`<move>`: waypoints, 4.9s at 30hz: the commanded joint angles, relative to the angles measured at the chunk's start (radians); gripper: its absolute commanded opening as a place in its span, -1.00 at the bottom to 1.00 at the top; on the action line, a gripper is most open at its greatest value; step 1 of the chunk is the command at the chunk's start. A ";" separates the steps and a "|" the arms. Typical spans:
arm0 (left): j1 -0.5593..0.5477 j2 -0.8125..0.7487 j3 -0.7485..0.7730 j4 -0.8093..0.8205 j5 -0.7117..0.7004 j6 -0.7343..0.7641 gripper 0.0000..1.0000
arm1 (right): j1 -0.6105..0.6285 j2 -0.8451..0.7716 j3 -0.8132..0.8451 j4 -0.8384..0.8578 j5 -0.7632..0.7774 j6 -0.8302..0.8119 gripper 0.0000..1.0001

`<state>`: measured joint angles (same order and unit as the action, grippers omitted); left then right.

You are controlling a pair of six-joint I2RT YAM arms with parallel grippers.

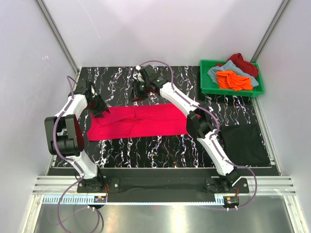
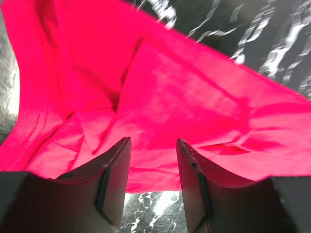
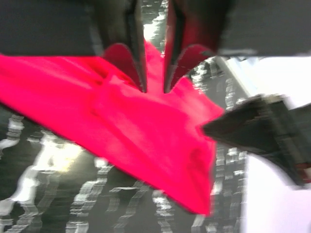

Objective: Fold and stack the t-shirts
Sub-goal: Fold the tshirt

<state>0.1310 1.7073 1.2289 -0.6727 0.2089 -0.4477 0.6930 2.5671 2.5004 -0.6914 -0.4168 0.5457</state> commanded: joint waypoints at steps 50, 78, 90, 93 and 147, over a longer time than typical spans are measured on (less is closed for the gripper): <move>-0.071 -0.022 -0.097 -0.100 -0.189 -0.678 0.40 | -0.144 -0.949 -1.115 -0.111 0.351 -0.340 0.99; -0.168 0.624 0.685 -0.053 -0.241 -0.112 0.33 | -0.087 -0.659 -1.252 -0.004 0.064 -0.248 0.99; -0.215 0.867 1.009 0.171 -0.010 -0.045 0.31 | 0.134 -0.545 -1.147 0.133 -0.083 -0.020 0.99; -0.218 0.897 1.012 0.284 0.087 -0.062 0.29 | 0.163 -0.506 -1.109 0.200 -0.122 0.029 0.99; -0.442 0.805 0.836 0.407 0.141 -0.178 0.35 | -0.276 -1.265 -1.568 -0.002 -0.027 0.016 1.00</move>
<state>-0.2848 2.4931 2.0453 -0.2543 0.3042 -0.6231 0.4736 1.3563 0.9562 -0.6647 -0.4938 0.5247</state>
